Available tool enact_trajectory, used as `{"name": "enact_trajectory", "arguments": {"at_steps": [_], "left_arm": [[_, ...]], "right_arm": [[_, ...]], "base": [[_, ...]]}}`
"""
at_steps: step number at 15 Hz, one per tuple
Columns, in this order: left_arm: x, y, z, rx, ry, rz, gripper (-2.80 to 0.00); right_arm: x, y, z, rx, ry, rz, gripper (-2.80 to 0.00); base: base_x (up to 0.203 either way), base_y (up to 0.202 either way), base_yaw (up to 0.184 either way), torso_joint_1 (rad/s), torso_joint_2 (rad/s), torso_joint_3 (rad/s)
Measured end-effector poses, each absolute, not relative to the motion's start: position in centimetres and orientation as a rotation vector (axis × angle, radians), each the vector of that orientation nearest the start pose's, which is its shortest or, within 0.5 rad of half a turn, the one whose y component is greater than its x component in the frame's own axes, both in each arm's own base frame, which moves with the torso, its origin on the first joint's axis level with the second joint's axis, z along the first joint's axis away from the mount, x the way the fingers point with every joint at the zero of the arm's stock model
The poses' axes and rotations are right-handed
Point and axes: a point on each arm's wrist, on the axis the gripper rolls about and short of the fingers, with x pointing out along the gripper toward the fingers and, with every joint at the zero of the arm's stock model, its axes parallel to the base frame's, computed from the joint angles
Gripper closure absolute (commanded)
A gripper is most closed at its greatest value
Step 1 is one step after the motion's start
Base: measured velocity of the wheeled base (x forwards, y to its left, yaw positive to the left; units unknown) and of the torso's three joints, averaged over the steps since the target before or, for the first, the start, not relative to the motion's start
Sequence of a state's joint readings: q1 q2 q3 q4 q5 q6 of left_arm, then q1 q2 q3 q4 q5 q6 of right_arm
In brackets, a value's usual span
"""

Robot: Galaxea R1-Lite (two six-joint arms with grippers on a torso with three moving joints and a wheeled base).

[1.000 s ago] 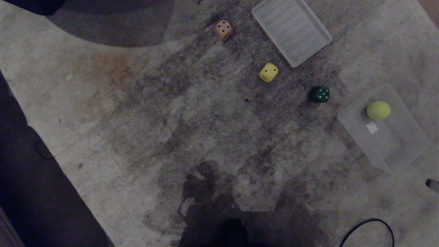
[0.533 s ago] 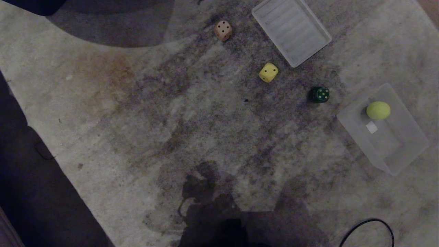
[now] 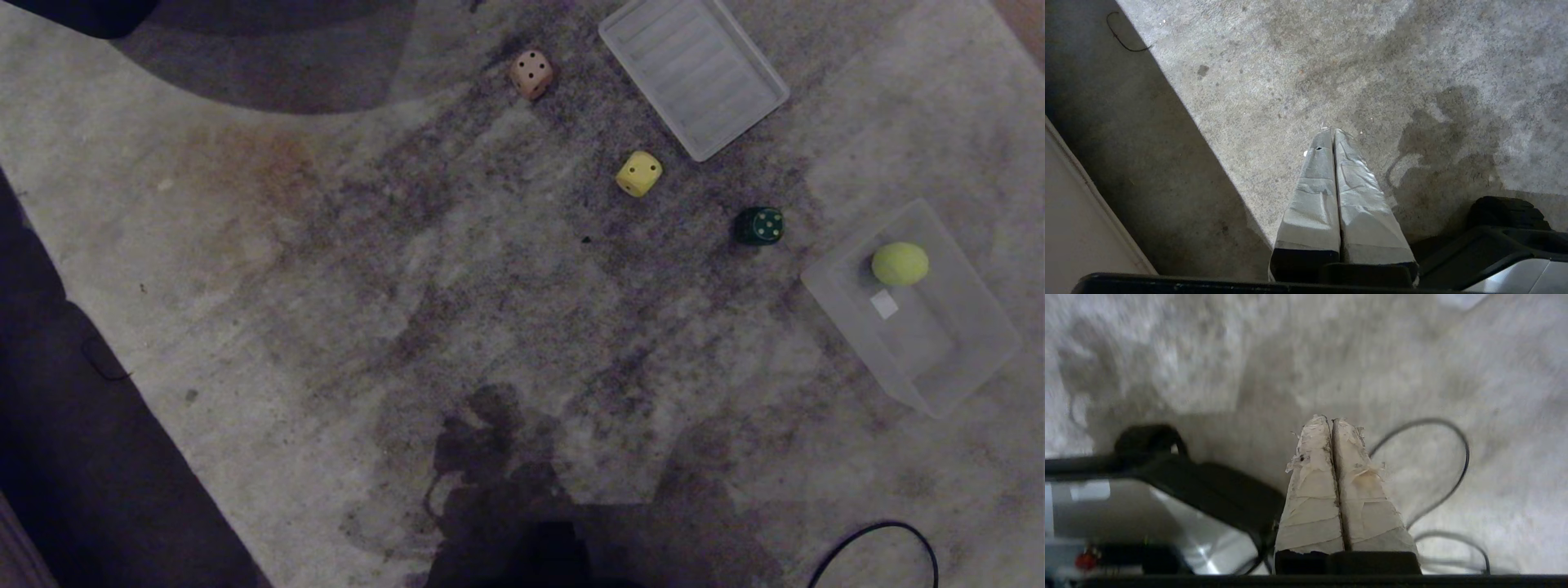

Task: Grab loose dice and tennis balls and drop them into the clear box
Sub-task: Pick up toys out of the box

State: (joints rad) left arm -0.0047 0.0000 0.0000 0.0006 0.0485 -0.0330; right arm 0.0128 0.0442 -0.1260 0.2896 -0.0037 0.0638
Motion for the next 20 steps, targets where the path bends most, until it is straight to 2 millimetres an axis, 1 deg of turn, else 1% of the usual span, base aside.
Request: {"name": "enact_trajectory", "arguments": {"at_steps": [4,14,20], "left_arm": [[-2.28,0.12,7.55,-0.035,-0.001,0.044,0.0],[-2.28,0.11,7.54,-0.026,0.001,0.037,0.0],[-2.28,0.11,7.54,-0.023,0.0,0.038,0.0]], "right_arm": [[-3.41,-0.05,7.82,0.061,0.18,0.001,0.0],[-3.48,-0.05,7.73,0.063,0.176,0.002,0.0],[-3.48,-0.05,7.72,0.063,0.177,0.002,0.0]], "base": [[0.0,0.0,0.0,0.0,0.0,0.0],[0.0,0.0,0.0,0.0,0.0,0.0],[0.172,0.0,-0.001,0.004,0.0,0.003]]}}
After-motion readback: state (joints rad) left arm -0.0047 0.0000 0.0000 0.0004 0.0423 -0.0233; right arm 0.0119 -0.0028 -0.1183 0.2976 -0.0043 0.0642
